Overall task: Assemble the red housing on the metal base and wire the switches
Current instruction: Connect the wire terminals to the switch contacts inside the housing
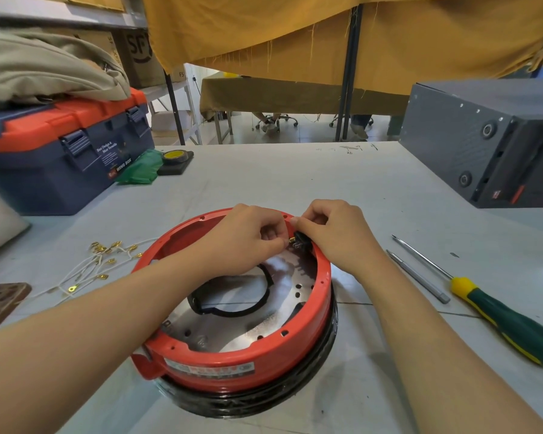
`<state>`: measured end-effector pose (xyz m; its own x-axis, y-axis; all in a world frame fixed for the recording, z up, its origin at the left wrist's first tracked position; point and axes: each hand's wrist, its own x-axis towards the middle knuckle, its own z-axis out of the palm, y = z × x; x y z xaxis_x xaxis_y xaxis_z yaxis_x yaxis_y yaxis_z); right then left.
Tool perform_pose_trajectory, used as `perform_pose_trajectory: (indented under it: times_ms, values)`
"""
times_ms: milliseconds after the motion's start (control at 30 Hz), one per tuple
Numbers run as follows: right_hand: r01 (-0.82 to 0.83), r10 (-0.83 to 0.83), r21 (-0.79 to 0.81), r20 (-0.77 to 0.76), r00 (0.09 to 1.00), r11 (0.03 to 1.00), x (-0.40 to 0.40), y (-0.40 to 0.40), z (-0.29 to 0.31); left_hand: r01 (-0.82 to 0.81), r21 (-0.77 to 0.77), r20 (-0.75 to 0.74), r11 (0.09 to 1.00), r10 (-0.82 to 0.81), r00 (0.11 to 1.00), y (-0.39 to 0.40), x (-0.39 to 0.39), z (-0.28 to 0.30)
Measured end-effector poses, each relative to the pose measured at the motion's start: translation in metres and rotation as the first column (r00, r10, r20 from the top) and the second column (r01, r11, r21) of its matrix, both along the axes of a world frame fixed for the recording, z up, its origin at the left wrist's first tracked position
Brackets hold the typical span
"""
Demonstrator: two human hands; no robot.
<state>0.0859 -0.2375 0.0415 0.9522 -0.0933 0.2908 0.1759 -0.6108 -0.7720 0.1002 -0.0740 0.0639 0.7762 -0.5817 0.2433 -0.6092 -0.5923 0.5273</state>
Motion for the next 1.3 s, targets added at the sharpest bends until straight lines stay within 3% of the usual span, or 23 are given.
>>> perform_pose_trajectory:
  times_ms: [433, 1300]
  values:
    - [-0.014, 0.015, 0.065, -0.011, 1.000, 0.998, 0.0024, -0.0014, -0.0013, -0.009, 0.005, -0.004, 1.000, 0.009, 1.000, 0.0015, -0.0021, 0.0007]
    - [-0.019, 0.020, 0.037, -0.019, 1.000, 0.999, 0.0005, -0.0004, 0.0003, -0.011, -0.008, 0.067, 1.000, 0.012, 0.998, -0.0004, 0.0000, -0.0017]
